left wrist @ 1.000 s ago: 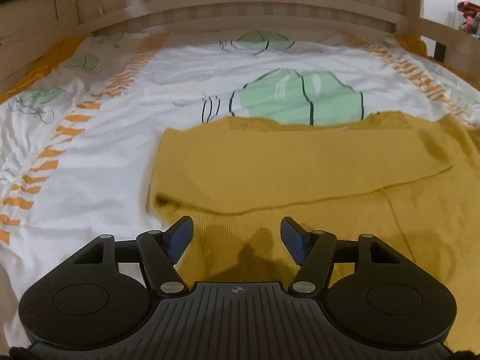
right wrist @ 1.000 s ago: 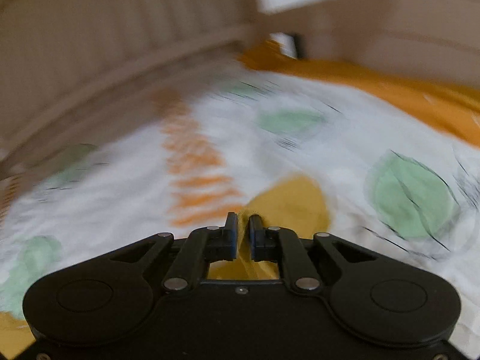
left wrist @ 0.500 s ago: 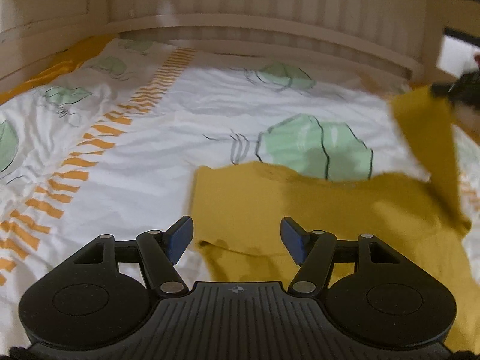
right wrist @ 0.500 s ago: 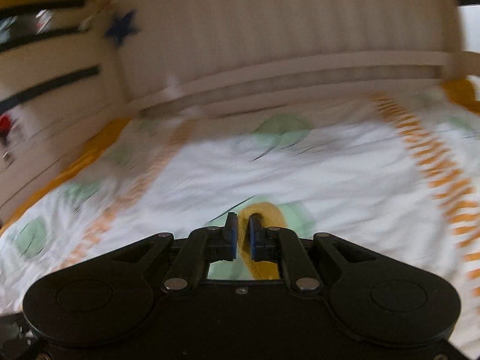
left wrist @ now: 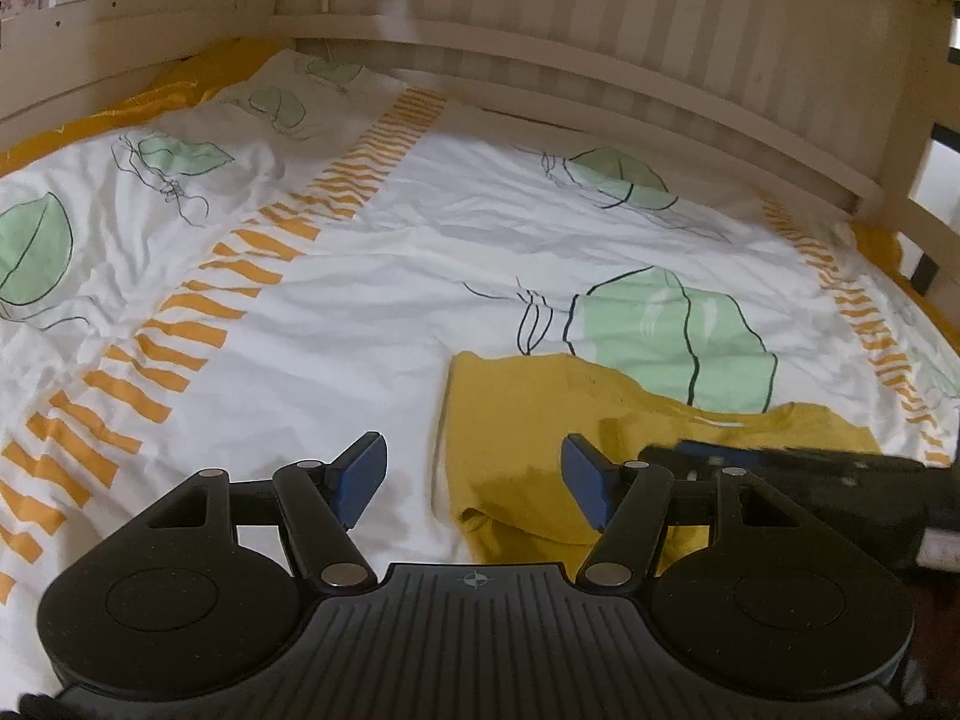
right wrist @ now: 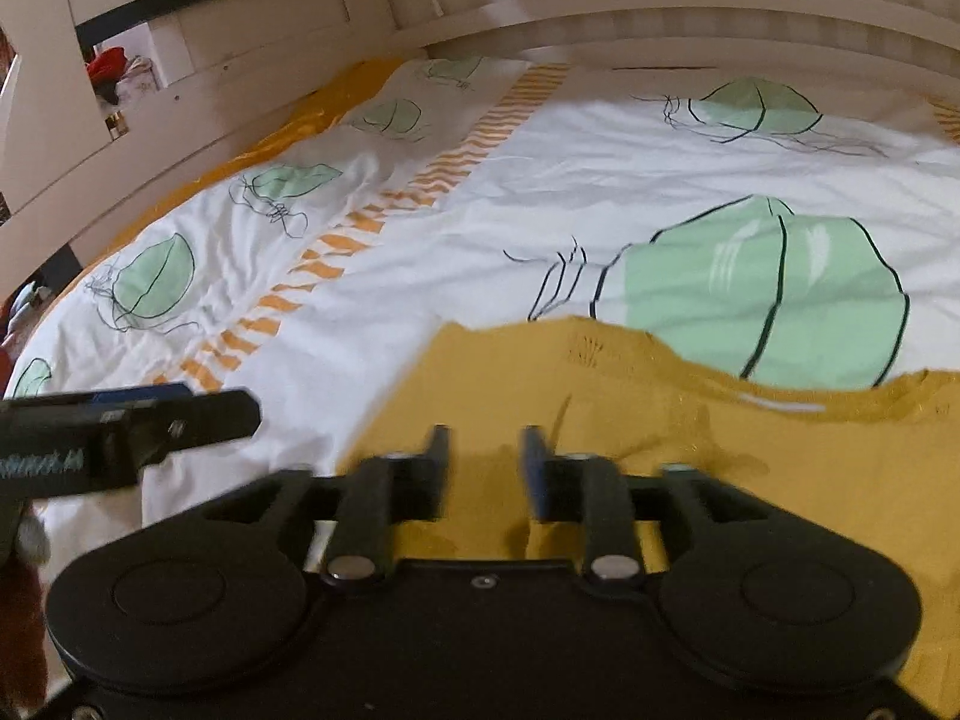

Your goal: Fold small clothes

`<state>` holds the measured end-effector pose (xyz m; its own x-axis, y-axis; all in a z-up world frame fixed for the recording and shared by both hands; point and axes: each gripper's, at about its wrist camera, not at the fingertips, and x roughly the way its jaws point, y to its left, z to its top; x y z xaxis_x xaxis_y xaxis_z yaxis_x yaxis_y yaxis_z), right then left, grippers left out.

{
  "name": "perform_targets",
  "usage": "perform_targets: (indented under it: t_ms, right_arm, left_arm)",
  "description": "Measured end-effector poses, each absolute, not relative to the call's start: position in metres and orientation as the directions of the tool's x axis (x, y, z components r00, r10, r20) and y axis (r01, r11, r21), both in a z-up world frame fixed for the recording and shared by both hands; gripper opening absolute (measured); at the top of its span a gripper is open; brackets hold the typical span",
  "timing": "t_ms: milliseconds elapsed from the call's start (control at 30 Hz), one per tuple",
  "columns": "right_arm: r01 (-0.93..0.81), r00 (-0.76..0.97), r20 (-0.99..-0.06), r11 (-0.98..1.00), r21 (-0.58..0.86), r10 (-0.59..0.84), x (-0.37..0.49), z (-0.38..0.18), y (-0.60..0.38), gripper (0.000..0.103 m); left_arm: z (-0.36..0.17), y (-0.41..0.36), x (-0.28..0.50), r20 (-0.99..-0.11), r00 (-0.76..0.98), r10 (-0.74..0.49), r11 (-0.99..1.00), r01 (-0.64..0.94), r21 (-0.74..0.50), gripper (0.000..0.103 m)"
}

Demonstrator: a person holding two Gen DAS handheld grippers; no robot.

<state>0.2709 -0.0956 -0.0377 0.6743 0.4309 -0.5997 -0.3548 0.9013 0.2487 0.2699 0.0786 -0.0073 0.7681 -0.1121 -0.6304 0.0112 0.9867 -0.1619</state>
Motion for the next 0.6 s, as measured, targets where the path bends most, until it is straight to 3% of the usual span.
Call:
perform_targets:
  t_ms: [167, 500, 600]
  right_arm:
    - [-0.294, 0.714, -0.597, 0.93, 0.22, 0.366, 0.252, -0.033, -0.133, 0.053]
    - [-0.051, 0.761, -0.637, 0.99, 0.13, 0.123, 0.206, -0.036, -0.235, 0.079]
    - [-0.011, 0.756, -0.647, 0.99, 0.143, 0.102, 0.2, -0.043, -0.249, 0.083]
  left_arm:
    - [-0.016, 0.071, 0.273, -0.644, 0.754, -0.13, 0.987, 0.034, -0.16, 0.063]
    - [-0.039, 0.022, 0.263, -0.649, 0.743, -0.162, 0.983, 0.177, -0.043, 0.063]
    - [-0.049, 0.008, 0.259, -0.654, 0.737, -0.172, 0.977, 0.212, -0.019, 0.063]
